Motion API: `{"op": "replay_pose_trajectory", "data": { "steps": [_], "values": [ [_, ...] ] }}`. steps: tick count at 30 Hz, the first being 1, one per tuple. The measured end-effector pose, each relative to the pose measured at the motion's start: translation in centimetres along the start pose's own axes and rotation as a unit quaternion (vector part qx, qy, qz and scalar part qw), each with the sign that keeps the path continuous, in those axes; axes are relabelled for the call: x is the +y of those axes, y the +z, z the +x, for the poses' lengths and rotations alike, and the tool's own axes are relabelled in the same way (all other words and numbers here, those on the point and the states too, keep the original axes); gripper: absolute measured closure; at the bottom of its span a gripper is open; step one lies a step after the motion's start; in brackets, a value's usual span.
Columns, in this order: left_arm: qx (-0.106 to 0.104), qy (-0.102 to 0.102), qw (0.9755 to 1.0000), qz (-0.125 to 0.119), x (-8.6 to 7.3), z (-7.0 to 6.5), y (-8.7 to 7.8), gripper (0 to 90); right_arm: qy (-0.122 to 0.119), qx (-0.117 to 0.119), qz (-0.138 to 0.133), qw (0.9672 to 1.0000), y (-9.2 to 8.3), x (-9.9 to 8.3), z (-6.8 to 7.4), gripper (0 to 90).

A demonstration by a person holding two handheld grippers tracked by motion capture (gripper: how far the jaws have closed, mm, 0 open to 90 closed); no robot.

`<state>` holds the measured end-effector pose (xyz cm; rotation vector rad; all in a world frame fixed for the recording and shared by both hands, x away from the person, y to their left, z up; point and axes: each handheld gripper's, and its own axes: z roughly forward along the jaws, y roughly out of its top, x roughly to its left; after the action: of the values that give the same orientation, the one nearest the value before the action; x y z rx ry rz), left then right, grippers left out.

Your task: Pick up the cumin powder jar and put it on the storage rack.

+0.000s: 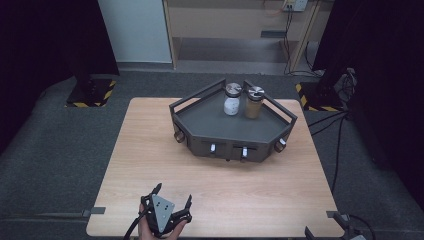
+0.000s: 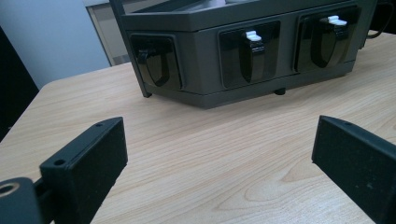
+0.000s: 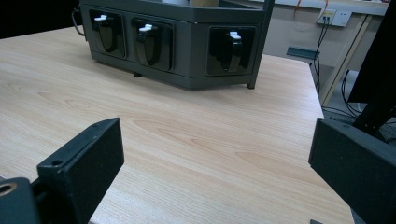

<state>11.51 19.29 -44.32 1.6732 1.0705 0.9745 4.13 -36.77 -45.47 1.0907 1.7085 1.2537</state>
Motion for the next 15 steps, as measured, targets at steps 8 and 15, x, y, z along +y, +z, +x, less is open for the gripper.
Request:
{"op": "replay_pose_trajectory", "data": {
  "steps": [8, 15],
  "values": [
    [0.003, -0.001, 1.0, 0.001, 0.04, 0.06, 0.0, 2.1, 0.0, 0.004, 0.0, 1.0, 0.0, -0.11, -0.06, 3.7],
    [0.003, 0.0, 1.0, 0.0, 0.03, 0.03, -0.01, 2.1, 0.0, 0.004, 0.0, 1.0, -0.06, -0.08, 0.01, 3.7]
  ]
}}
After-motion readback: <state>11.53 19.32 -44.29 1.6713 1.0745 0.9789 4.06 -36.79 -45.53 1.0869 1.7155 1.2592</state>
